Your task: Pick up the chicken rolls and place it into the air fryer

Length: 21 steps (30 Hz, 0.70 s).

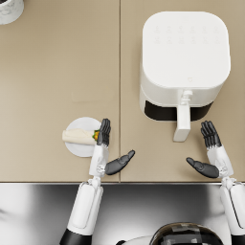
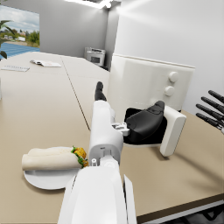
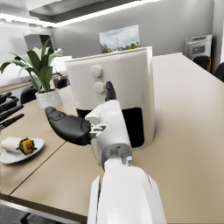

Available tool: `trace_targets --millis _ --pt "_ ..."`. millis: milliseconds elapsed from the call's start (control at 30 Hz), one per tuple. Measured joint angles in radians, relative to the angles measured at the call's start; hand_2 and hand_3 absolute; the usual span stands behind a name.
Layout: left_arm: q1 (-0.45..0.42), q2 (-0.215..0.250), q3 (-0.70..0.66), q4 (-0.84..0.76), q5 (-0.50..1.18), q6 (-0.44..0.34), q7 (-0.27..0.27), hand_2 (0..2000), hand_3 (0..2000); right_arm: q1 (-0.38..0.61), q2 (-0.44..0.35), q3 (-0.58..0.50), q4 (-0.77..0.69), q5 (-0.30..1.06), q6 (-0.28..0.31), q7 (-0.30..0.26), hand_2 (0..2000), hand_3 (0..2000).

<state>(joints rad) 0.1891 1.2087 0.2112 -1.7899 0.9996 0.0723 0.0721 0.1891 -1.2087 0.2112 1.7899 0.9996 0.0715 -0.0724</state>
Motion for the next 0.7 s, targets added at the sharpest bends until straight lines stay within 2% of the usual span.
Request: trace_targets --millis 100,233,267,400,567,600,633,700 --pt "-0.010 0.005 -0.019 -0.012 0.000 -0.046 -0.046 0 0 -0.005 -0.008 0.003 0.004 0.000 -0.045 0.046 0 0" --pt "-0.031 0.009 -0.080 -0.048 0.000 -0.065 -0.065 0 0 -0.018 -0.014 -0.004 0.025 0.000 -0.065 0.065 0 0" --pt "-0.037 0.010 -0.095 -0.055 0.000 -0.067 -0.067 0 0 -0.023 -0.014 -0.005 0.028 0.044 -0.067 0.067 0 0" --pt "-0.060 0.014 -0.147 -0.077 0.177 -0.071 -0.071 0 0 -0.040 -0.017 -0.008 0.039 0.210 -0.070 0.071 0 0" --pt "-0.083 0.021 -0.213 -0.093 0.401 -0.072 -0.072 0 0 -0.050 -0.026 -0.013 0.046 0.275 -0.071 0.072 0 0" --pt "-0.087 0.023 -0.227 -0.096 0.446 -0.118 -0.072 0 0 -0.052 -0.027 -0.013 0.047 0.280 -0.071 0.072 0 0" --pt "-0.088 0.024 -0.241 -0.098 0.490 -0.253 -0.088 0 0 -0.053 -0.029 -0.014 0.048 0.283 -0.071 0.072 0 0" --pt "-0.090 0.027 -0.268 -0.103 0.580 -0.420 -0.111 0 0 -0.055 -0.034 -0.013 0.046 0.286 -0.071 0.072 0 0"
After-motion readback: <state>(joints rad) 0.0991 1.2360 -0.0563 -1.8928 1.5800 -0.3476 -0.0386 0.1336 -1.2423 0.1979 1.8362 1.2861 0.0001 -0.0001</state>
